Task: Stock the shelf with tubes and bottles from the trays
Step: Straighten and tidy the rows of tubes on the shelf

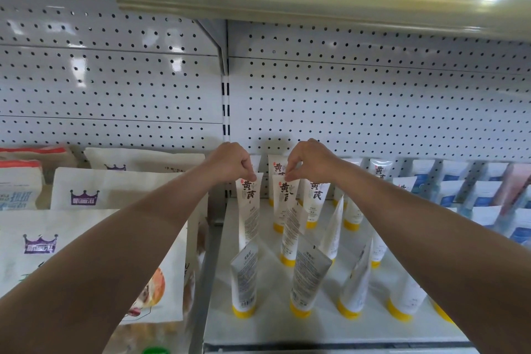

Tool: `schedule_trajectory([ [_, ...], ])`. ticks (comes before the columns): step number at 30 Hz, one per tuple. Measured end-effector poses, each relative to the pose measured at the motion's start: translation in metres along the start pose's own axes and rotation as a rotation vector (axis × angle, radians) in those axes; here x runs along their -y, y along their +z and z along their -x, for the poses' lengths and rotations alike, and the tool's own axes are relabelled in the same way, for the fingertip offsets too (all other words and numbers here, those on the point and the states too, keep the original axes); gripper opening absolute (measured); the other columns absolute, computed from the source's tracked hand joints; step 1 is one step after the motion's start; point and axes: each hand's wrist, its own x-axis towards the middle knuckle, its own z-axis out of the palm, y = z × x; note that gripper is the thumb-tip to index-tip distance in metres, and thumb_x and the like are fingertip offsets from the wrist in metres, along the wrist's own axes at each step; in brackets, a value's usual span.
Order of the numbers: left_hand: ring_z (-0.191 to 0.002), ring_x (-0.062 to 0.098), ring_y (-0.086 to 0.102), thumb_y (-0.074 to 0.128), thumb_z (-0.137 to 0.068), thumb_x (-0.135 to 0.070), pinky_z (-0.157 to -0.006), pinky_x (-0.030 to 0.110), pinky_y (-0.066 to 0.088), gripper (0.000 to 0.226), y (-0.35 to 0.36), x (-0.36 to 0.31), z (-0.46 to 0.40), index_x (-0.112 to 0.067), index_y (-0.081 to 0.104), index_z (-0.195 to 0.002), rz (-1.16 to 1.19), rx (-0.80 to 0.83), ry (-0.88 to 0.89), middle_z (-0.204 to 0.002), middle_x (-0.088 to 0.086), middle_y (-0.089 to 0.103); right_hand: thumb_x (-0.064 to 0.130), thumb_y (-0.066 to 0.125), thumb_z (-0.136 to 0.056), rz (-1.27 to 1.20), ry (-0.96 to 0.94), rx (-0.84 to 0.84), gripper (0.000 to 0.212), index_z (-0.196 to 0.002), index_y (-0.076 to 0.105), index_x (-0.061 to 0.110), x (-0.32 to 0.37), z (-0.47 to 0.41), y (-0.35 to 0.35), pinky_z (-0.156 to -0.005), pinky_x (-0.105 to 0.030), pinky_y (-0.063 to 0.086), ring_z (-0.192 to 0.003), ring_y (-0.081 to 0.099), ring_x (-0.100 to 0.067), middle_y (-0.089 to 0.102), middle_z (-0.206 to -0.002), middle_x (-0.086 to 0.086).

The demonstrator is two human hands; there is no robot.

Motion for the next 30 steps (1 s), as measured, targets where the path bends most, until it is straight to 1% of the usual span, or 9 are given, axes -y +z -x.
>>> schedule_trajectory([
  [2, -0.086, 0.005, 0.065, 0.085, -0.075, -0.032, -0.092, 0.039, 0.053, 0.018, -0.0006, -0.0002, 0.0001, -0.018, 0.074, -0.074, 0.003, 0.009, -0.006, -0.074, -0.021, 0.065, 0.042, 0.085, -0.075, -0.012, 0.004, 0.003, 0.012, -0.077, 0.074, 0.039, 0.0002, -0.0003, 0.0004, -0.09, -0.034, 0.047, -0.107, 0.054, -0.016, 0.059, -0.12, 0.003],
  [4, -0.087, 0.005, 0.066, 0.085, -0.075, -0.032, -0.092, 0.04, 0.054, 0.019, -0.0009, 0.0008, 0.0, -0.017, 0.074, -0.075, 0.019, 0.012, -0.016, -0.076, -0.02, 0.066, 0.042, 0.086, -0.074, -0.022, 0.008, 0.001, 0.016, -0.07, 0.07, 0.043, 0.0001, -0.001, 0.0011, -0.09, -0.035, 0.049, -0.107, 0.055, -0.016, 0.058, -0.119, 0.003],
  [10, -0.087, 0.004, 0.066, 0.085, -0.075, -0.033, -0.091, 0.038, 0.054, 0.017, -0.0018, 0.0003, 0.0, -0.021, 0.074, -0.072, 0.02, 0.024, -0.012, -0.076, -0.02, 0.067, 0.042, 0.087, -0.072, -0.021, 0.01, -0.012, 0.019, -0.066, 0.069, 0.043, 0.0006, -0.0037, 0.0027, -0.092, -0.041, 0.052, -0.105, 0.057, -0.017, 0.06, -0.114, 0.003],
  [13, -0.088, 0.006, 0.066, 0.085, -0.075, -0.032, -0.089, 0.035, 0.054, 0.017, -0.0022, -0.001, 0.0012, -0.019, 0.074, -0.074, 0.018, 0.023, -0.01, -0.075, -0.021, 0.066, 0.044, 0.087, -0.071, -0.023, 0.015, -0.013, 0.021, -0.063, 0.068, 0.045, -0.0005, -0.0052, 0.0042, -0.092, -0.039, 0.05, -0.106, 0.054, -0.016, 0.062, -0.113, 0.003],
  [16, -0.088, 0.006, 0.067, 0.086, -0.075, -0.032, -0.088, 0.036, 0.055, 0.018, -0.0026, -0.001, 0.0007, -0.018, 0.075, -0.075, 0.012, 0.031, -0.01, -0.076, -0.02, 0.066, 0.044, 0.086, -0.072, -0.027, 0.025, -0.008, 0.017, -0.068, 0.07, 0.043, -0.0012, -0.0052, 0.0044, -0.088, -0.034, 0.046, -0.106, 0.052, -0.016, 0.062, -0.113, 0.003],
  [21, -0.088, 0.008, 0.068, 0.085, -0.075, -0.03, -0.09, 0.039, 0.055, 0.019, -0.003, -0.0012, 0.0023, -0.014, 0.076, -0.078, 0.016, 0.028, -0.005, -0.076, -0.019, 0.067, 0.043, 0.086, -0.074, -0.022, 0.022, -0.006, 0.012, -0.078, 0.075, 0.039, -0.0016, -0.0027, 0.0031, -0.082, -0.03, 0.043, -0.104, 0.052, -0.015, 0.061, -0.113, 0.004],
  [24, -0.089, 0.008, 0.067, 0.085, -0.075, -0.032, -0.09, 0.039, 0.055, 0.019, -0.0032, -0.0021, 0.0022, -0.016, 0.076, -0.077, 0.008, 0.04, -0.011, -0.079, -0.017, 0.068, 0.043, 0.085, -0.074, -0.019, 0.031, -0.008, 0.012, -0.08, 0.075, 0.039, -0.0014, -0.0018, 0.0034, -0.081, -0.029, 0.042, -0.102, 0.052, -0.013, 0.061, -0.114, 0.004],
  [27, -0.088, 0.007, 0.066, 0.085, -0.076, -0.034, -0.088, 0.038, 0.055, 0.019, -0.0035, -0.0019, 0.0025, -0.018, 0.075, -0.077, 0.0, 0.053, -0.018, -0.081, -0.017, 0.069, 0.042, 0.084, -0.075, -0.021, 0.035, -0.014, 0.013, -0.084, 0.077, 0.036, -0.0027, -0.0007, 0.0037, -0.084, -0.03, 0.043, -0.103, 0.05, -0.013, 0.062, -0.116, 0.004],
  [30, -0.089, 0.007, 0.065, 0.083, -0.078, -0.034, -0.087, 0.034, 0.054, 0.02, -0.0043, -0.002, 0.0037, -0.016, 0.076, -0.083, -0.006, 0.066, -0.016, -0.089, -0.014, 0.071, 0.041, 0.083, -0.078, -0.02, 0.035, -0.024, 0.017, -0.092, 0.08, 0.032, -0.0025, 0.0021, 0.0022, -0.082, -0.029, 0.043, -0.102, 0.051, -0.013, 0.062, -0.118, 0.004],
])
